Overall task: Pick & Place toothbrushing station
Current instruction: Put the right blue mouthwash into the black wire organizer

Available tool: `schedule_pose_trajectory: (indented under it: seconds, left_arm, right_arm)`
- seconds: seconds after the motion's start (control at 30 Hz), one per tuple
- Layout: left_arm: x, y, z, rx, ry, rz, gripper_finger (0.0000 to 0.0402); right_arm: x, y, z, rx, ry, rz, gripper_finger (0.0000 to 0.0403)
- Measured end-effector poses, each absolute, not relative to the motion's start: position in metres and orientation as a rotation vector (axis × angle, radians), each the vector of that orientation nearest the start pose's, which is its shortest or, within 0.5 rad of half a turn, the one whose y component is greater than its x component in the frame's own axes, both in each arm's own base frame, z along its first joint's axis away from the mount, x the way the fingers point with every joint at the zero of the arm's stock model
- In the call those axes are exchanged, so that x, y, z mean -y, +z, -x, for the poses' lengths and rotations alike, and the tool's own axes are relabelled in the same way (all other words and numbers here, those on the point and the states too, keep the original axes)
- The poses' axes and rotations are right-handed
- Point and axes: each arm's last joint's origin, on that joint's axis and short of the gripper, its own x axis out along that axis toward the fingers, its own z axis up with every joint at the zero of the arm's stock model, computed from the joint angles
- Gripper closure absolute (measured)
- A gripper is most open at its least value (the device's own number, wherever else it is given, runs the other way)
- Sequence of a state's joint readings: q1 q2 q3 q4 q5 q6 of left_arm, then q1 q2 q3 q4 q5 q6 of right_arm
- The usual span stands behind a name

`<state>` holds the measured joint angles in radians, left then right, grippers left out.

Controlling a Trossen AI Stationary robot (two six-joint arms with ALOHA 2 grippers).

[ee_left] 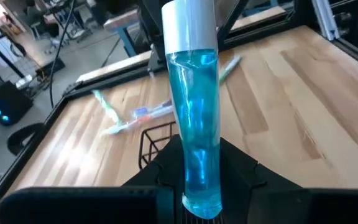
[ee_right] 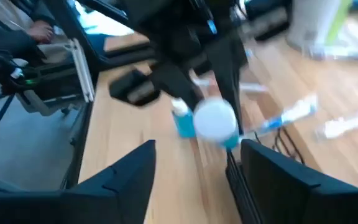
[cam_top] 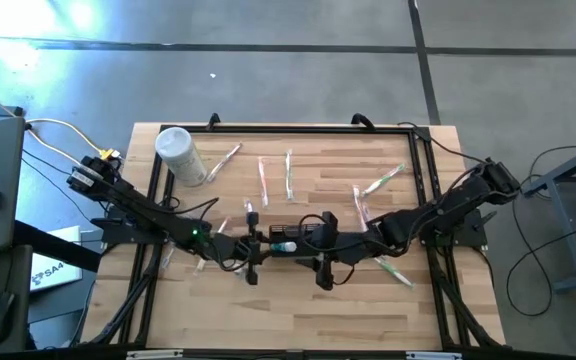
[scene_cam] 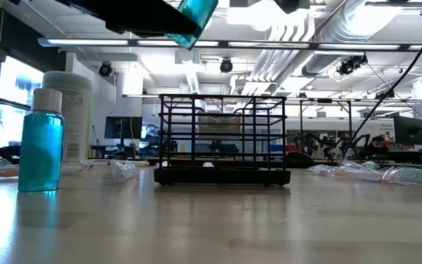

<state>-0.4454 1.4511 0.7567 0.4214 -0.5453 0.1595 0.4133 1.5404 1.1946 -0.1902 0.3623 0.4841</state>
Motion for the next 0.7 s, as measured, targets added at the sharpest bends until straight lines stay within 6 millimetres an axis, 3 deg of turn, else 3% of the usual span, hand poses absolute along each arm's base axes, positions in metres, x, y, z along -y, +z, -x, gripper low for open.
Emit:
schedule_pose_trajectory:
  seconds: [0.3,0.7]
  left_arm:
    - [0.12,0.245,-0.284,-0.42,0.064,-0.271,0.0341]
    - [0.123,0.253,-0.288,-0.422,0.027,-0.222,0.0341]
  right_arm:
    - [-0.128,0.289,-0.318,-0.529,-0.063,-0.126,0.016]
    - [-0.126,0.289,-0.319,-0.51,-0.078,-0.001,0.0164]
